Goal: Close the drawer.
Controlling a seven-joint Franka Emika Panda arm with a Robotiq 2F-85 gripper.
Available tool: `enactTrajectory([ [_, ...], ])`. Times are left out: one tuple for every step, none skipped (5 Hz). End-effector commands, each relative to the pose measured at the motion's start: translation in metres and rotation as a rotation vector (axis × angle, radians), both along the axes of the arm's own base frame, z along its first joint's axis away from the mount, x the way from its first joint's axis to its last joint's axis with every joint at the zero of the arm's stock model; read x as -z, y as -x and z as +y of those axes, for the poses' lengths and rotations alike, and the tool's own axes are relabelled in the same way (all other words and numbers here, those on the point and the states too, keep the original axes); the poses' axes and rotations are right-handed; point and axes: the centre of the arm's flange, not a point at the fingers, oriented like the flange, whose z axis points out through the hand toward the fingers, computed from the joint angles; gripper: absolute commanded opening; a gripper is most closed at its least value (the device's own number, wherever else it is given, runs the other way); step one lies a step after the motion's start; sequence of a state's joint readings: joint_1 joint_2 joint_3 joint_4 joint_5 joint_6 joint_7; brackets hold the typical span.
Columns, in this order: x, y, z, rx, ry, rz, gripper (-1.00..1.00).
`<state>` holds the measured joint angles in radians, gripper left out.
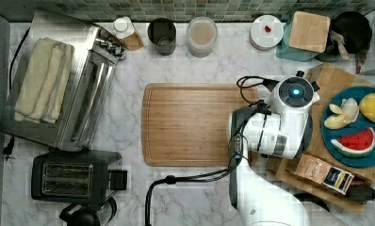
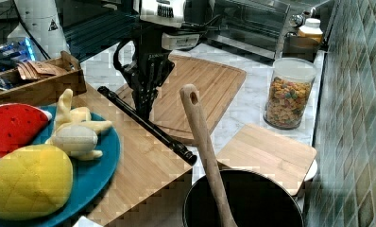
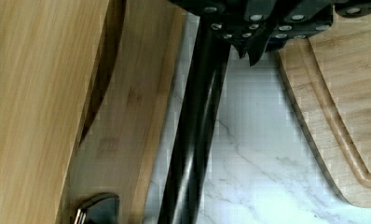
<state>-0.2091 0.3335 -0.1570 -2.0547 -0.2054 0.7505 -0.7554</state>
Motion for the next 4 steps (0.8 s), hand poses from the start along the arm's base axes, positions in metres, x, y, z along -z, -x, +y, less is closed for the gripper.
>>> enactTrajectory([
  [-0.0611,0.1269,-0.2251,0.250,0.118,-0.077,-1.00],
  [-0.0611,0.1269,-0.2252,0.250,0.118,-0.077,-1.00],
  [-0.0612,0.1268,-0.2251,0.251,0.118,-0.077,-1.00],
  [-0.0612,0.1268,-0.2251,0.250,0.118,-0.077,-1.00],
])
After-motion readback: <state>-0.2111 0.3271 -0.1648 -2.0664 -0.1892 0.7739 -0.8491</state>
